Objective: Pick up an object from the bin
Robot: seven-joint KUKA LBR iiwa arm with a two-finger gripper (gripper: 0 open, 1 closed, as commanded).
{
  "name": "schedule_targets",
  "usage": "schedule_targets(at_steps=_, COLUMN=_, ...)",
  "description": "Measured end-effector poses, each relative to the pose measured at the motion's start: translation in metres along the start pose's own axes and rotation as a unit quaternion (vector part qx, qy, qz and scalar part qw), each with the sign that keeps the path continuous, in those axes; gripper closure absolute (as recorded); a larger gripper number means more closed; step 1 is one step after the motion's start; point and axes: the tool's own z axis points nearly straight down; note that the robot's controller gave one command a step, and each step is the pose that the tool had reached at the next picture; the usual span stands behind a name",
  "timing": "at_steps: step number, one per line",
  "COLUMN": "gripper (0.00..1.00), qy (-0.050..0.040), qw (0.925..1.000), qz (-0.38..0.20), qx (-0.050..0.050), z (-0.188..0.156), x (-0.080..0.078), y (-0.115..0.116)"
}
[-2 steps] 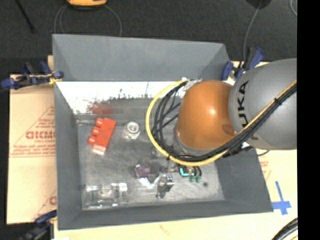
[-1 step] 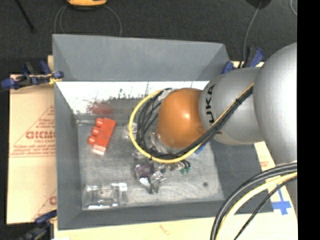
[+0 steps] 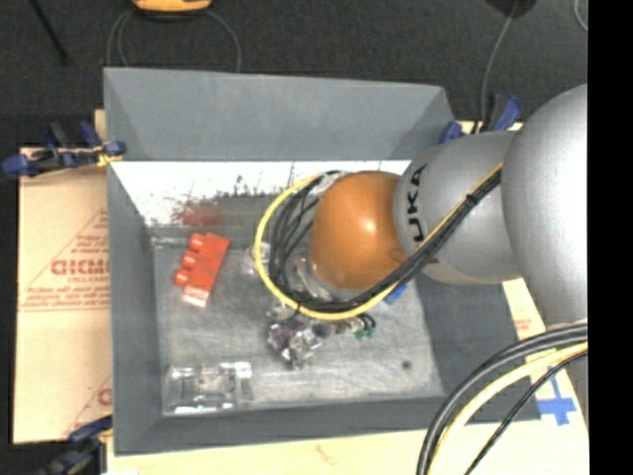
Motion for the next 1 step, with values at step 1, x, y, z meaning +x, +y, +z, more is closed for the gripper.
schedule_targets(at_steps=1, gripper=1.00, qy=0.0029, qw=1.0000, qz=0.008, qx=0.001, z=-0.1695, x=0.0013, y=-0.0129)
